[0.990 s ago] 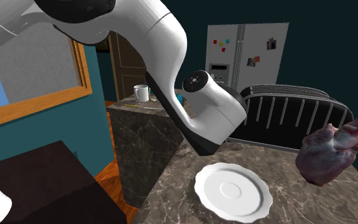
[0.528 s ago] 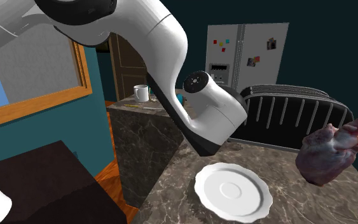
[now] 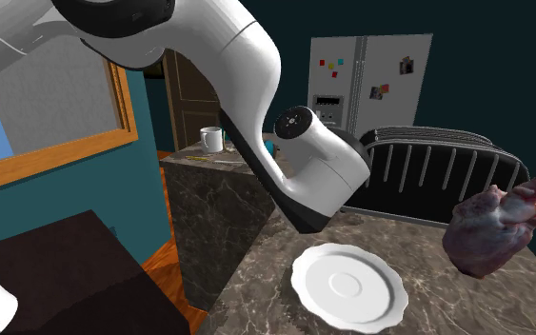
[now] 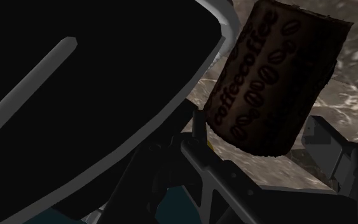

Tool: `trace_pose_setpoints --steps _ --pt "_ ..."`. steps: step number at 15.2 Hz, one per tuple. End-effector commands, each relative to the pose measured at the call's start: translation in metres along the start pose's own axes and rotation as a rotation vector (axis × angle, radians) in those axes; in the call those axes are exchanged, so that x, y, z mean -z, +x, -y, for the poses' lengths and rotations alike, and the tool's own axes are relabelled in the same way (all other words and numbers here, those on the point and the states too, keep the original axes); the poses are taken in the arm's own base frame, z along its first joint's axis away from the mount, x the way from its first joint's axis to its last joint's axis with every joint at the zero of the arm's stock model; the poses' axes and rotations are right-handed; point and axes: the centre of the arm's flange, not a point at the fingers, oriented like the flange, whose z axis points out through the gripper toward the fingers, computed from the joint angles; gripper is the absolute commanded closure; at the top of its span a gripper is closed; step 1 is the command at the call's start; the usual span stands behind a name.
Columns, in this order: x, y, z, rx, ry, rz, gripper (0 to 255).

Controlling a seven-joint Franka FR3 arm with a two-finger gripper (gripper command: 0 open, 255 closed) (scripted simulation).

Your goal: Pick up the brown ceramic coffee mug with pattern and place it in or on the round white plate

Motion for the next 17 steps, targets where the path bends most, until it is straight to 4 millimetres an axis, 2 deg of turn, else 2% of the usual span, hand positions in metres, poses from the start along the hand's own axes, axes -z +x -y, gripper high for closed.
trace_pose_setpoints --steps 1,17 --pt "0.000 -0.001 0.000 0.000 0.000 0.002 255" --pt "0.054 0.045 -0.035 0.000 0.000 0.002 255"
